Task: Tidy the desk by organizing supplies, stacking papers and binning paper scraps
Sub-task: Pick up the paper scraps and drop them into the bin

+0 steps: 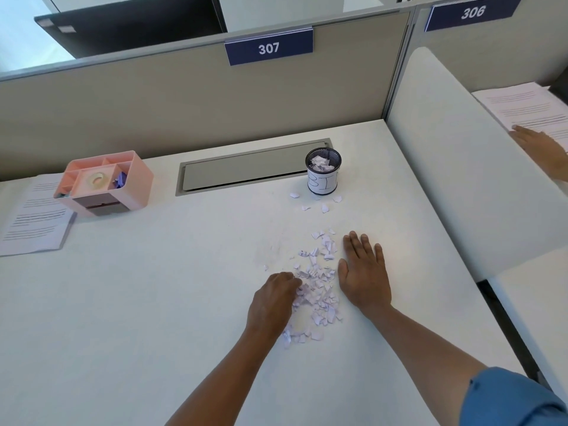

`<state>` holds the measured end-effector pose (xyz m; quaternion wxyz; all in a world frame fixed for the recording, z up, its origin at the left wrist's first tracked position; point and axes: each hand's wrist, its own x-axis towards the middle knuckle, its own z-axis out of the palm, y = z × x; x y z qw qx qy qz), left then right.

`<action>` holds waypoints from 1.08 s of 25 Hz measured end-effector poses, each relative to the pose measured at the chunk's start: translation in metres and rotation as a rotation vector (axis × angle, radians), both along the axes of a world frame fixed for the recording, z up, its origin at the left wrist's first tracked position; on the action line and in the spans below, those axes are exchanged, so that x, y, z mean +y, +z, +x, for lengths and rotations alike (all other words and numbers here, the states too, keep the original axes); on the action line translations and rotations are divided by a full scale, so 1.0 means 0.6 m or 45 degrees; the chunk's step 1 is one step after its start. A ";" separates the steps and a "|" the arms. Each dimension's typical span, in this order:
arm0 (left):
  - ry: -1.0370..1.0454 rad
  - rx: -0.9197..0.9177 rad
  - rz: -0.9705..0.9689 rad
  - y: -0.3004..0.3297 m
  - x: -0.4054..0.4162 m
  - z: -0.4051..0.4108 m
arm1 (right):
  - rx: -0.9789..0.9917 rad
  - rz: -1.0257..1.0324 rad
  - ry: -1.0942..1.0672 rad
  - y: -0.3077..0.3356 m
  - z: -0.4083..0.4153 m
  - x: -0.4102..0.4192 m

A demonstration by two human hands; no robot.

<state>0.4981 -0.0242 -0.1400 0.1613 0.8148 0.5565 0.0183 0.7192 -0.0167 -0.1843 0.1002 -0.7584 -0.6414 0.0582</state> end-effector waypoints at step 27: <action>0.342 -0.722 0.180 0.159 0.339 0.156 | 0.028 -0.036 0.011 0.007 0.003 0.001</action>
